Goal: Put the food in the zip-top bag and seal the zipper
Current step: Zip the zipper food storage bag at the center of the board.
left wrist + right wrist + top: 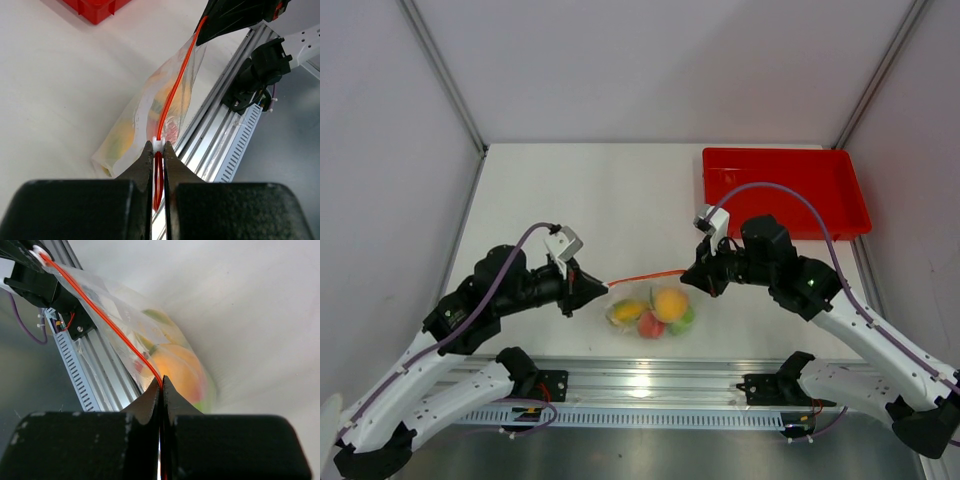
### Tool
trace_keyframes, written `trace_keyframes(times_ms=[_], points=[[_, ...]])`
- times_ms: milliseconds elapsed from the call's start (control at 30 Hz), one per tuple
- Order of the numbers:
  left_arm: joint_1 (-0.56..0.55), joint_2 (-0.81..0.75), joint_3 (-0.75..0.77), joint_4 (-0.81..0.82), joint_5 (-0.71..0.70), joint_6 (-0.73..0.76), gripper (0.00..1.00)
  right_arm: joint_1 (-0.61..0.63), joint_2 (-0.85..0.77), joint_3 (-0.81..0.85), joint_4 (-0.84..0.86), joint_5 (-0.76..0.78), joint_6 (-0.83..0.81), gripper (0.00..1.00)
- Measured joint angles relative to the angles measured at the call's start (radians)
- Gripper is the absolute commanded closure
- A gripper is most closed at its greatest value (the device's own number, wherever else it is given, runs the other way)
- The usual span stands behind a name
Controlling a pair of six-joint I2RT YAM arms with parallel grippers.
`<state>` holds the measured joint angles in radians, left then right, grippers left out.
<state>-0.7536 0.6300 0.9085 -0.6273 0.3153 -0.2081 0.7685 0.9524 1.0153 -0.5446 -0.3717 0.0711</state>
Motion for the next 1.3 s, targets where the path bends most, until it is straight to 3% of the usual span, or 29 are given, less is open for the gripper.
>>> trace_keyframes(times_ms=[567, 1100, 1300], points=[[-0.001, -0.133, -0.013, -0.083, -0.12, -0.053, 0.99, -0.007, -0.011, -0.004, -0.012, -0.002, 0.0, 1.0], [-0.002, -0.201, -0.013, -0.112, -0.14, -0.085, 0.99, 0.008, -0.008, -0.003, -0.004, -0.042, 0.016, 1.0], [-0.001, -0.151, -0.012, -0.111, -0.166, -0.12, 1.0, 0.01, 0.114, 0.042, -0.008, -0.034, 0.038, 1.0]])
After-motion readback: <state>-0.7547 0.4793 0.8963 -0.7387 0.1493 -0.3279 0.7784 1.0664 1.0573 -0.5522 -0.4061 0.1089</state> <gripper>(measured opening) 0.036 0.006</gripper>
